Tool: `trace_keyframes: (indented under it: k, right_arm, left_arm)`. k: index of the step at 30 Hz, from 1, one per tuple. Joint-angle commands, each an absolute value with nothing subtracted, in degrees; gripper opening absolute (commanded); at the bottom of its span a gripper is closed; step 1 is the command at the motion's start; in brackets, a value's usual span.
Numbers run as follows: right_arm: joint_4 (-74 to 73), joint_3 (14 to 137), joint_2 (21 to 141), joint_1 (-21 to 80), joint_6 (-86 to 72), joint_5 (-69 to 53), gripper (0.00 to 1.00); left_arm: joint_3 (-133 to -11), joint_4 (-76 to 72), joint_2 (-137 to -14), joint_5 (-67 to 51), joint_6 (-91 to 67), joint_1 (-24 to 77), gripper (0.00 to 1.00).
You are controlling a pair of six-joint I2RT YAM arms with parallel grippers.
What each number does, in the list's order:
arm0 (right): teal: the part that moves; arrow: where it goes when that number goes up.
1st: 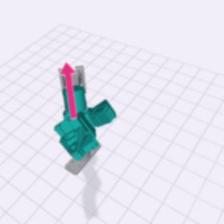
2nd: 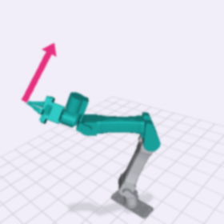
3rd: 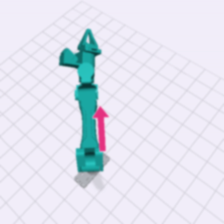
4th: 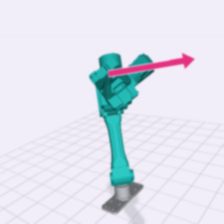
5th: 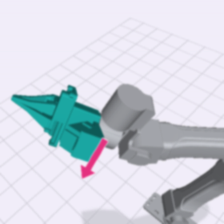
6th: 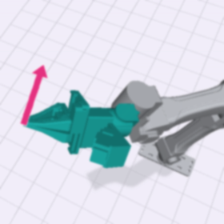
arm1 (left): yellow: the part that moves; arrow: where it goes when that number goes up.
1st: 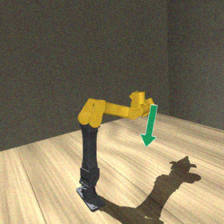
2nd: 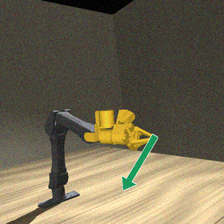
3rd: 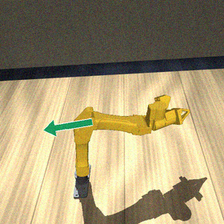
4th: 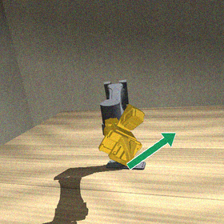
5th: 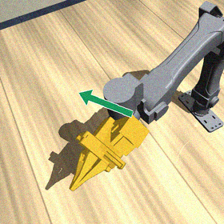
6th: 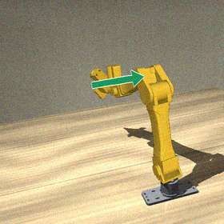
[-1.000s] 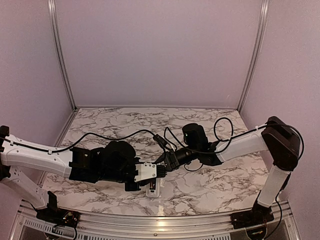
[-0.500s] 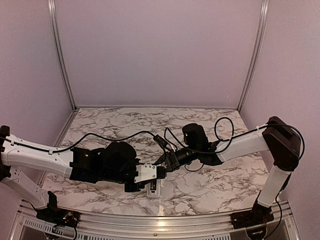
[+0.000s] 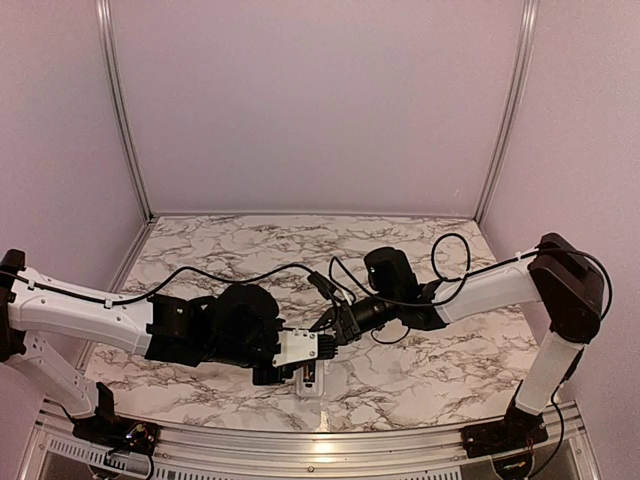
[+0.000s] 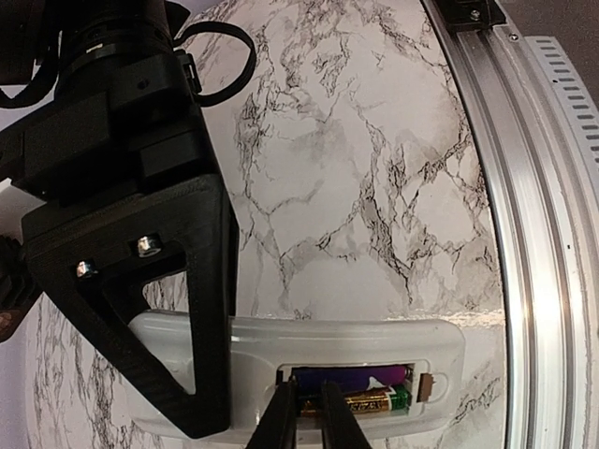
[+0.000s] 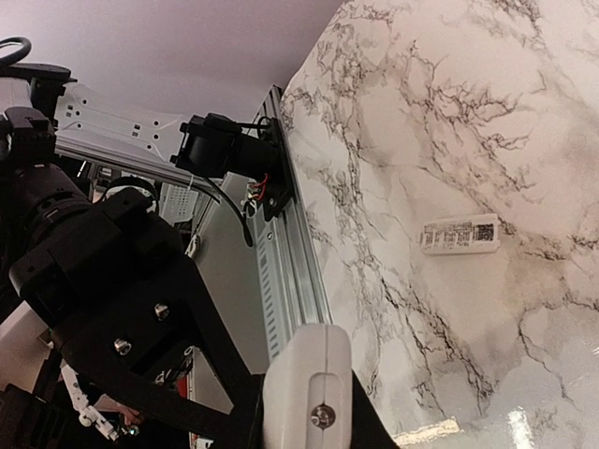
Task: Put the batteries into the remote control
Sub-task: Load the battery into the battery compartment.
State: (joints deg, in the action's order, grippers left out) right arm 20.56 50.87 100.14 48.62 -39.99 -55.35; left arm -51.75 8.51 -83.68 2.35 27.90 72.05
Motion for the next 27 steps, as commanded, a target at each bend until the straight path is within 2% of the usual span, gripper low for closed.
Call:
trace_keyframes:
  k: [1,16,27]
  right_arm:
    - [23.41,55.30,96.60,49.13,-39.70,-56.43,0.00]
    - [30.83,54.80,95.82,48.96,-45.75,-58.94,0.00]
    - [36.46,53.89,95.47,48.87,-50.32,-60.74,0.00]
  left_arm:
    - [-51.79,13.80,-86.15,0.18,27.65,72.22,0.11]
    - [-51.21,15.66,-89.65,5.28,27.52,72.80,0.10]
    - [-50.60,14.41,-92.27,16.12,27.47,74.17,0.09]
